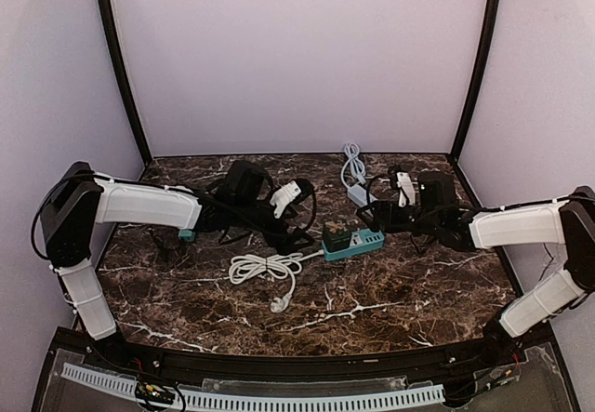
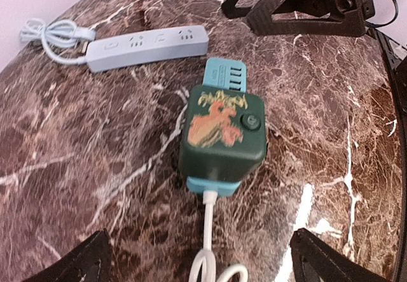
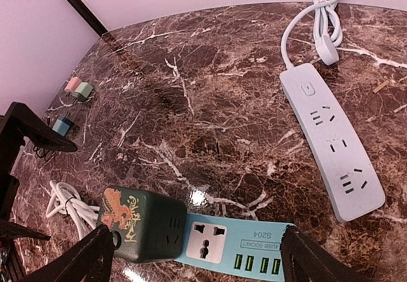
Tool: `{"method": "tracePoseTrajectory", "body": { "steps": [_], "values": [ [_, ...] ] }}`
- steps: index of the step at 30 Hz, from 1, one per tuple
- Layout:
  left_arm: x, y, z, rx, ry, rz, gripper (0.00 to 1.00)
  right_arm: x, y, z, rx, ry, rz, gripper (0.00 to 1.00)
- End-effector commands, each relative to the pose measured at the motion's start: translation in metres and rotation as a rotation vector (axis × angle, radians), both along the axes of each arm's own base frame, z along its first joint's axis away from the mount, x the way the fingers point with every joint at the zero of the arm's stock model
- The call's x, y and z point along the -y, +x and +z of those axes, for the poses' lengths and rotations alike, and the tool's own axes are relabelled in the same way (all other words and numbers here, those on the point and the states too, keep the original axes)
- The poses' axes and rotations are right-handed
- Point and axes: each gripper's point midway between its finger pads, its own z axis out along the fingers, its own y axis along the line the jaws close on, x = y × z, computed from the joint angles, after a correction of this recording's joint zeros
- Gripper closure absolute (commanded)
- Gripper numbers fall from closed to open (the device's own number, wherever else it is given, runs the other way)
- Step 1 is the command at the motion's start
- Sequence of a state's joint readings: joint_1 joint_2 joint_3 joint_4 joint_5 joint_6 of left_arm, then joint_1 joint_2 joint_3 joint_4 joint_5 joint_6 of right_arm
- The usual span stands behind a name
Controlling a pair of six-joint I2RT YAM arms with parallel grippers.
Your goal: Pull the plug off the socket
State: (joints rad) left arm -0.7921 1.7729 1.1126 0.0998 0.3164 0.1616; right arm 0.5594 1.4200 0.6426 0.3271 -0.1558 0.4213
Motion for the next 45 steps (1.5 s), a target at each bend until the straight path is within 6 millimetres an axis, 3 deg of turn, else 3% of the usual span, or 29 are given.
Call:
{"method": "tracePoseTrajectory", "body": {
  "steps": [1,6,13,16,21,29,36,40,45],
  "values": [
    [0.031,-0.006,0.009,0.089,0.024,-0.154,0.01,0.005,-0.011,-0.016,-0.08,0.031,0.046,0.1],
    [0.058,-0.005,0.006,0.112,0.031,-0.23,0.01,0.012,-0.012,-0.019,-0.095,0.041,0.047,0.1],
    [0.074,-0.004,-0.022,0.089,0.098,-0.273,0.01,0.017,-0.012,-0.022,-0.107,0.05,0.046,0.11],
    [0.077,0.005,-0.033,0.1,0.13,-0.249,0.01,0.019,-0.012,-0.023,-0.106,0.052,0.044,0.11],
    [0.084,0.015,-0.037,0.108,0.138,-0.228,0.12,0.02,-0.013,-0.024,-0.107,0.058,0.049,0.11],
    [0.094,0.02,-0.028,0.13,0.096,-0.229,0.31,0.016,-0.014,-0.029,-0.123,0.076,0.062,0.11],
    [0.081,0.009,-0.018,0.105,0.107,-0.23,0.59,0.011,-0.018,-0.029,-0.137,0.104,0.091,0.16],
    [0.065,-0.007,-0.01,0.101,0.089,-0.215,0.67,0.0,-0.029,-0.023,-0.16,0.211,0.149,0.27],
    [0.045,-0.028,-0.003,0.106,0.091,-0.205,0.7,-0.018,-0.043,-0.02,-0.206,0.3,0.208,0.48]
  ]
}}
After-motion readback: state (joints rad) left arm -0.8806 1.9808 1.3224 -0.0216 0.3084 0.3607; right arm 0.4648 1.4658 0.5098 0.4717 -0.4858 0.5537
